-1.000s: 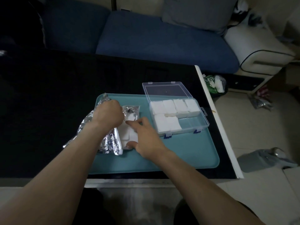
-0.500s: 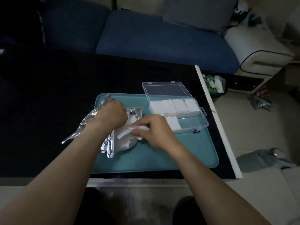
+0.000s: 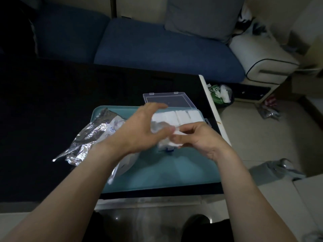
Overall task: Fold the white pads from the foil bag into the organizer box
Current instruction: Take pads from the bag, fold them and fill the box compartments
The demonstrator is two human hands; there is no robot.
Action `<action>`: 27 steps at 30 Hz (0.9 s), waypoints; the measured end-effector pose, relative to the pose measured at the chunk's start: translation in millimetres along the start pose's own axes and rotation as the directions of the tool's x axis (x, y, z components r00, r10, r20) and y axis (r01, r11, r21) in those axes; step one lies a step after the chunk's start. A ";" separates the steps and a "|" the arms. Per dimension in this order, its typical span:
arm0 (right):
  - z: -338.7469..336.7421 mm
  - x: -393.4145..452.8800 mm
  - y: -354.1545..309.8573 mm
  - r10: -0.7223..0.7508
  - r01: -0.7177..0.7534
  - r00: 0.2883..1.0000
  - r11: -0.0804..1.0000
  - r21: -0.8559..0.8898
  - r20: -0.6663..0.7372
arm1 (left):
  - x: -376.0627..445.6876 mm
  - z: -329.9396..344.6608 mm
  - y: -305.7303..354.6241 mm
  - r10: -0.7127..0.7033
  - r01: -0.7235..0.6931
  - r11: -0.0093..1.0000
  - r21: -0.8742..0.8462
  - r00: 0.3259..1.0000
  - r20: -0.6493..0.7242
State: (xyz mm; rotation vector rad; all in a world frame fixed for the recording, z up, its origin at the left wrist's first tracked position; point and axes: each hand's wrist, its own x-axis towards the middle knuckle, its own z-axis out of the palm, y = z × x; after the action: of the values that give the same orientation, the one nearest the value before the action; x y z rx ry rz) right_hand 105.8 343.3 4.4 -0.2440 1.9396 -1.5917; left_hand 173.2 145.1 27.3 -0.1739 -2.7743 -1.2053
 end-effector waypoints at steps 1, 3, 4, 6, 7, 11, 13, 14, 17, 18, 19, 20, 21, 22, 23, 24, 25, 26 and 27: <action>-1.1 -3.4 -1.8 0.005 -0.004 0.999 1.000 -0.023 0.045 | -0.7 5.3 0.4 -0.019 0.020 1.000 -0.010 0.996 0.092; -4.6 -6.5 -1.9 0.013 -0.010 0.998 0.999 -0.053 0.066 | 1.7 13.9 -0.6 -0.063 0.056 0.998 0.040 0.976 0.210; -5.1 -6.6 -1.0 0.019 -0.015 0.998 0.997 -0.070 0.055 | 2.4 15.0 -0.1 -0.091 0.080 0.995 0.058 0.967 0.238; -6.9 -8.3 -0.6 0.023 -0.024 1.000 0.997 -0.078 -0.013 | 6.9 17.4 1.7 -0.144 0.134 0.989 0.058 0.955 0.261; -7.2 -8.5 -0.2 0.012 -0.016 0.998 0.998 -0.064 -0.068 | 9.2 18.6 0.4 -0.176 0.169 0.984 0.047 0.951 0.253; -12.2 -9.2 -1.6 -0.124 0.123 0.954 0.992 -0.020 -0.271 | 14.1 24.4 -3.9 -0.280 0.335 0.887 -0.319 0.938 0.206; -11.9 -10.3 -5.1 -0.145 0.175 0.938 0.982 0.068 -0.315 | 14.9 21.9 -0.7 -0.295 0.399 0.682 -0.613 0.917 0.269; -12.1 -10.4 -6.5 -0.154 0.198 0.933 0.975 0.104 -0.325 | 15.7 19.8 1.9 -0.259 0.406 0.603 -0.687 0.914 0.312; -11.4 -9.7 -8.7 -0.151 0.221 0.936 0.955 0.196 -0.319 | 15.0 17.7 6.6 -0.143 0.391 0.544 -0.743 0.915 0.377; -11.9 -9.8 -9.5 -0.151 0.230 0.939 0.944 0.238 -0.308 | 15.4 17.9 5.6 -0.151 0.395 0.537 -0.745 0.914 0.376; -12.8 -10.0 -10.5 -0.149 0.238 0.943 0.927 0.289 -0.298 | 15.8 18.5 4.7 -0.183 0.406 0.530 -0.745 0.912 0.367; -14.6 -10.2 -11.6 -0.145 0.244 0.946 0.906 0.345 -0.290 | 17.0 19.0 3.1 -0.233 0.420 0.521 -0.743 0.908 0.350; -17.1 -10.8 -12.6 -0.137 0.247 0.949 0.883 0.400 -0.283 | 17.9 19.7 0.7 -0.284 0.438 0.508 -0.741 0.898 0.336; -20.3 -11.4 -13.4 -0.132 0.247 0.953 0.860 0.447 -0.274 | 19.0 20.0 -1.4 -0.333 0.461 0.495 -0.737 0.884 0.329; -23.4 -12.4 -14.3 -0.130 0.244 0.957 0.842 0.482 -0.258 | 19.4 19.8 -2.7 -0.372 0.483 0.477 -0.734 0.868 0.329; -26.5 -13.1 -14.5 -0.132 0.237 0.963 0.835 0.497 -0.236 | 19.7 19.1 -3.5 -0.399 0.502 0.459 -0.733 0.854 0.335; -28.5 -13.7 -14.7 -0.140 0.227 0.968 0.843 0.488 -0.208 | 20.0 18.3 -4.0 -0.412 0.514 0.444 -0.734 0.844 0.343; -29.6 -14.2 -13.9 -0.148 0.214 0.973 0.863 0.458 -0.175 | 20.4 17.8 -3.6 -0.416 0.523 0.438 -0.731 0.839 0.352; -29.4 -14.8 -12.8 -0.151 0.197 0.978 0.892 0.408 -0.142 | 20.9 18.2 -2.6 -0.421 0.533 0.441 -0.722 0.833 0.358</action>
State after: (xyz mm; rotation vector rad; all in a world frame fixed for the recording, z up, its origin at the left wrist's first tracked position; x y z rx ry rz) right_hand 98.2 371.6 24.0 -0.1582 1.6294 -2.1357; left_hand 151.2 157.9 16.2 0.5536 -2.1402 -2.6322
